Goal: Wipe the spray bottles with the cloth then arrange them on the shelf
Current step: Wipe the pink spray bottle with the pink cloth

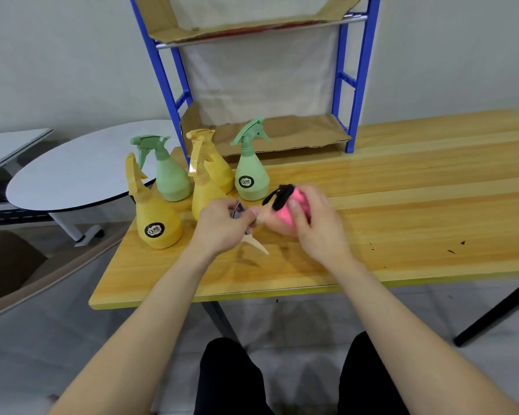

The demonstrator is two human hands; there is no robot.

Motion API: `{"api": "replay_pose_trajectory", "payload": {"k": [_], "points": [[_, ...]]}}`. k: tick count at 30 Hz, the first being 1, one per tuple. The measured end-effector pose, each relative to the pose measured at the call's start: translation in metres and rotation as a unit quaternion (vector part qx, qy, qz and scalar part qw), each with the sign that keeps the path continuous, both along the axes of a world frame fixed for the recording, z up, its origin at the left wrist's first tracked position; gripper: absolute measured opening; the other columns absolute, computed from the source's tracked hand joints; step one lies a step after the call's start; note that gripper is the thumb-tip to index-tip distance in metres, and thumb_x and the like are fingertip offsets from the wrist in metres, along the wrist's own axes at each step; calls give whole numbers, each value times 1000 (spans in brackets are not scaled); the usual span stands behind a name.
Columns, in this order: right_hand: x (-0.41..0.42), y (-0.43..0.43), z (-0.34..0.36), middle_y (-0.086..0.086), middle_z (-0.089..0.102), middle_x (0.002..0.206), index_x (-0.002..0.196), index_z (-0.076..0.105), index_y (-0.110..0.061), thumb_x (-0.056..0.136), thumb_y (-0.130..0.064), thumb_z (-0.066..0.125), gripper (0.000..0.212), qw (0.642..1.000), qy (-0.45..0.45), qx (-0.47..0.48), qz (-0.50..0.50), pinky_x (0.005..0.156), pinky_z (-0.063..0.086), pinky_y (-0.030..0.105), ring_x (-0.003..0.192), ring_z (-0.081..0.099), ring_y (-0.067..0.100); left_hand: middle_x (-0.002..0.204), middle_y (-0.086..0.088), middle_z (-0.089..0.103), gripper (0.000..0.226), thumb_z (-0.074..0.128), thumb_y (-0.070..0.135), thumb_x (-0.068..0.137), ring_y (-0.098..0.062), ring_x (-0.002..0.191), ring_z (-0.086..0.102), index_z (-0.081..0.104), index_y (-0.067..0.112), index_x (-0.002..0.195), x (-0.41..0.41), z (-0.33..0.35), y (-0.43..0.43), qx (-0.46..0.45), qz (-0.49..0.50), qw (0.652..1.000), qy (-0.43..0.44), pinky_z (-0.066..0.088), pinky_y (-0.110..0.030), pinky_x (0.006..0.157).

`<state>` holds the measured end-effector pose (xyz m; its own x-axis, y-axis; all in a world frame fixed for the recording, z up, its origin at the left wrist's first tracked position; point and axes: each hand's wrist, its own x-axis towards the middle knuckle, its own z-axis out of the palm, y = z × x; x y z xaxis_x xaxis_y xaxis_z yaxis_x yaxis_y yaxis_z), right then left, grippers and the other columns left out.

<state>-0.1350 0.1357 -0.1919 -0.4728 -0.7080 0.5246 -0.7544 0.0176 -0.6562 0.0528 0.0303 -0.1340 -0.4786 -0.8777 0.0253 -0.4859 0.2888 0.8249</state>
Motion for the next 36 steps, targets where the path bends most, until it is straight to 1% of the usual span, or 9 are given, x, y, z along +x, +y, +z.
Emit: {"api": "replay_pose_trajectory", "payload": {"k": [3,7,9,13,19,22,25,30,36], "points": [[6,-3,5,0,61,125,130,54,-25,112,-37,44,24,992,-108,9,-59,89,47,38,116,60,24,77,-3,81,31,74,40,100,-16,63,61,81,10,94,-5,1,-1,49,30,998,35,43,-25,49],[14,11,-9,-3,46,157,145,54,-24,108,-25,55,37,986,153,1,61,127,28,43,154,34,18,66,-1,73,39,74,39,100,-13,55,53,80,0,94,-2,2,-5,92,42,994,26,40,-23,47],[3,11,-11,-8,42,162,150,51,-28,108,-28,56,41,990,118,16,72,128,29,45,157,30,15,72,-4,75,33,75,33,101,-7,46,53,77,0,102,1,0,-3,90,12,995,40,41,-21,46],[-11,-2,7,-7,53,148,146,50,-35,111,-32,50,36,992,-115,45,22,104,48,40,132,54,16,86,4,74,18,80,27,96,-12,69,67,66,18,102,1,-1,5,-164,-47,985,-39,50,-30,61],[-12,-14,35,-7,66,130,130,61,-28,107,-37,48,28,987,81,98,95,102,44,39,122,56,20,91,6,68,11,75,18,98,-23,87,62,65,17,101,4,0,-5,-480,-177,855,-86,46,-43,86],[-22,-18,37,-4,70,114,116,65,-27,102,-53,39,39,986,41,137,85,92,47,39,109,61,24,106,3,75,4,68,12,104,-24,96,66,70,15,101,5,-2,-8,-580,-215,783,-74,46,-41,90],[-28,-17,36,-2,70,98,103,65,-25,94,-63,32,51,987,-7,155,47,81,51,43,94,62,24,123,-2,77,18,57,7,111,-28,105,69,74,12,109,5,-6,-5,-647,-218,728,-53,47,-41,97],[-19,-6,22,-5,64,99,107,60,-24,106,-44,40,29,991,102,67,49,81,49,41,93,57,22,130,-6,76,19,62,5,109,-30,108,73,78,8,118,9,-17,-3,-696,-205,687,-31,50,-44,99],[-11,4,4,-3,65,126,130,61,-19,111,-42,41,36,990,137,32,-5,100,48,45,118,57,21,96,-8,70,7,78,21,101,-32,88,67,82,18,104,10,-23,-6,-695,-56,717,-17,48,-45,84]]}}
